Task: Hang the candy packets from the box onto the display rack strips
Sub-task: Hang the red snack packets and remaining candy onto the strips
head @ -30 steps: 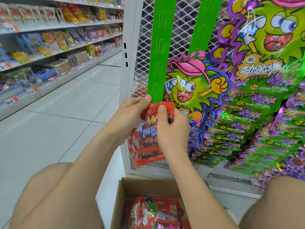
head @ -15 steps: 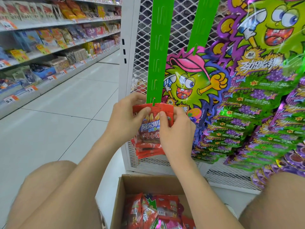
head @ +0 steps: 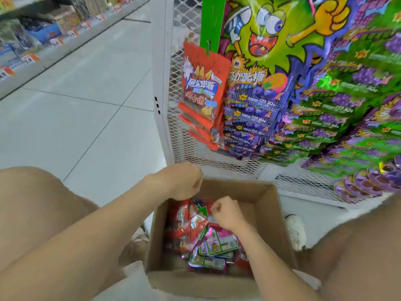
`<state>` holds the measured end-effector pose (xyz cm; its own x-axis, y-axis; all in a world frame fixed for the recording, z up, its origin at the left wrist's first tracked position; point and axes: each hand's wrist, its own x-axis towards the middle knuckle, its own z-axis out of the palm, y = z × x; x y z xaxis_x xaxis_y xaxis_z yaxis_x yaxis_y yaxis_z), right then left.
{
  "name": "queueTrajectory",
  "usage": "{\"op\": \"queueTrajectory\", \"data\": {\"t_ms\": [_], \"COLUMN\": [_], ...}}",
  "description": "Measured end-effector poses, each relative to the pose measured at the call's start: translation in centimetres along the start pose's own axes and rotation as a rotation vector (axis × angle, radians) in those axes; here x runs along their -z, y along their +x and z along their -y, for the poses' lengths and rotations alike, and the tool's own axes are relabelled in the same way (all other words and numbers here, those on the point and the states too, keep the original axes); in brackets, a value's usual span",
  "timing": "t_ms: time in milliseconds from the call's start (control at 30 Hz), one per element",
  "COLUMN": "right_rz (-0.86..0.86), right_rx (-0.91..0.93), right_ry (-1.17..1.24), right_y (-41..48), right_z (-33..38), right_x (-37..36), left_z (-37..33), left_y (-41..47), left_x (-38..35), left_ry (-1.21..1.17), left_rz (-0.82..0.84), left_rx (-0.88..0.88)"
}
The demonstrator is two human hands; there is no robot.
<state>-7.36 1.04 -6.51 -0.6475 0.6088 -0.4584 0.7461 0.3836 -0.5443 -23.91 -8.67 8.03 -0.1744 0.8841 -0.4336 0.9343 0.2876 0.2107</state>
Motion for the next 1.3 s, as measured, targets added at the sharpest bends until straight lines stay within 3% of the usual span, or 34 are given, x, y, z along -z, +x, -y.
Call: {"op": "queueTrajectory", "data": {"t_ms": [67,133,233,367,467,600,833,1000,1100,1167,1233,1300], "right_rz": [0.187,0.251,0.096,0.024,-0.037,0.010,-0.334,-0.200,-0.171,-0.253,-0.376,-0.389], "right_rx": [-0.072,-0.119,-0.119,-0.134,-0.269,-0.178,-0.084,-0.128,-0.083,-0.080,-0.052,0.092], "right_ry": [-0.088,-0.091,-0.103,-0.248,0.042,0.188,0.664,1.261,1.505,1.303,0.886,0.715], "right_y": [0.8,1.4,2.5,3.3,4.9,6.0,3.3,1.0,-1.0,-2.0,-3.2,-4.8], "right_z": [-2.1,-3.0,-2.7,-1.6,-1.7,-1.5,0.5,2.9,3.7,4.0,4.7,5.9], "right_x": [-4.1,-7.2,-11.3,-13.4,-13.5,-11.9,-3.3,1.2,3.9,5.3,6.7,8.3], "left_z": [1.2,2.3,3.6,5.0,5.6,5.4,3.9,2.3,1.7,1.3,0.3,-1.1], "left_y": [0.9,1.4,1.6,1.7,1.8,2.1,1.6,0.3,-0.9,-1.8,-2.7,-3.5], "left_x": [-2.2,-4.2,-6.6,-7.8,-7.7,-7.2,-5.1,-2.3,-0.4,1.0,2.1,3.2], "left_ry": [0.007,-0.010,-0.039,-0.083,-0.097,-0.090,-0.180,-0.697,-0.914,-0.814,-0.666,-0.693], "left_rz": [0.075,0.139,0.204,0.246,0.230,0.219,0.144,-0.003,-0.198,-0.326,-0.434,-0.502], "left_rx": [0.031,0.059,0.091,0.082,0.096,0.126,0.256,0.262,0.294,0.283,0.261,0.250]}}
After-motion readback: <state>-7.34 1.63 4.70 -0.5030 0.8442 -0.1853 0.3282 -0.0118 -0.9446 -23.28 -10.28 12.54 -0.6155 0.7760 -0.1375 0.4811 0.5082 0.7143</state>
